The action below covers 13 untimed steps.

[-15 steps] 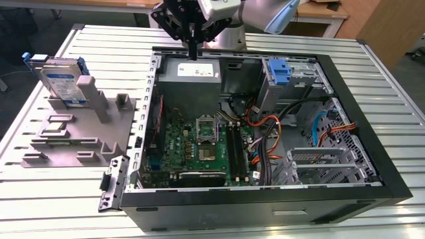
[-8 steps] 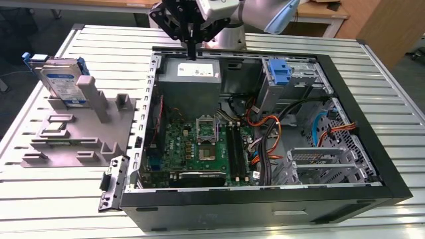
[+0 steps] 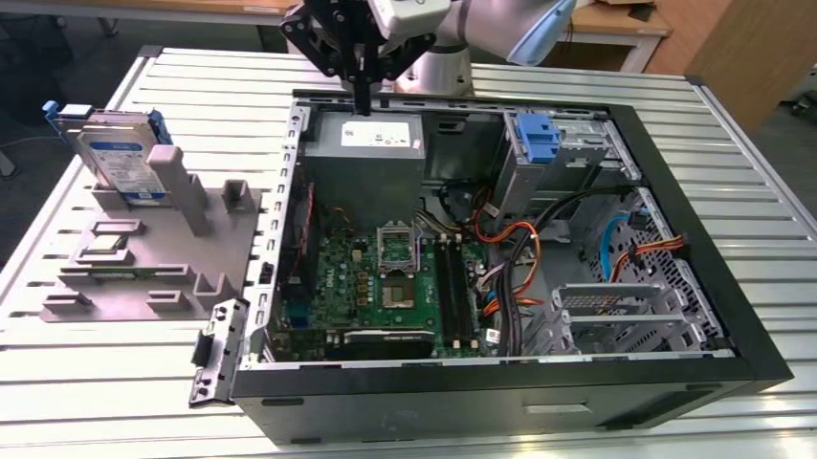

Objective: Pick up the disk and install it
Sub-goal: 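Reach for the disk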

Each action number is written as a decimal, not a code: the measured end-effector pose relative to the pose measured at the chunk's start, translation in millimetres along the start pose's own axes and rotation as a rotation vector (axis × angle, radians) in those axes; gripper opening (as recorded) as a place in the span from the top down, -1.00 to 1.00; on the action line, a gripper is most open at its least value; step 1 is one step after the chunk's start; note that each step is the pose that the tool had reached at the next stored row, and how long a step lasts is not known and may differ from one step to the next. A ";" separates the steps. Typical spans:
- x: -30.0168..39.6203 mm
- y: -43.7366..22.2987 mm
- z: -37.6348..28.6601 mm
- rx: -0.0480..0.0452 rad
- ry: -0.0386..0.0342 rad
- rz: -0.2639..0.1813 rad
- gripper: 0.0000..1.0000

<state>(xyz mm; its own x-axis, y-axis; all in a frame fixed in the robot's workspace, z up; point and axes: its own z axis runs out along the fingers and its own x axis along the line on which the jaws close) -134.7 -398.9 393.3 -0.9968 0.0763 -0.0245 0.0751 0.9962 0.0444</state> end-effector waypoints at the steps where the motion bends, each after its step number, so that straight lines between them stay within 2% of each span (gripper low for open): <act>1: 0.9 -0.1 -0.1 0.0001 0.0001 0.000 0.80; 13: 7.4 -0.6 -0.2 0.0001 0.0001 0.000 0.80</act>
<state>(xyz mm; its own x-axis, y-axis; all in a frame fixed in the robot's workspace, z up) -142.1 -398.9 393.2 -0.9968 0.0762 -0.0244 0.0751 0.9962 0.0443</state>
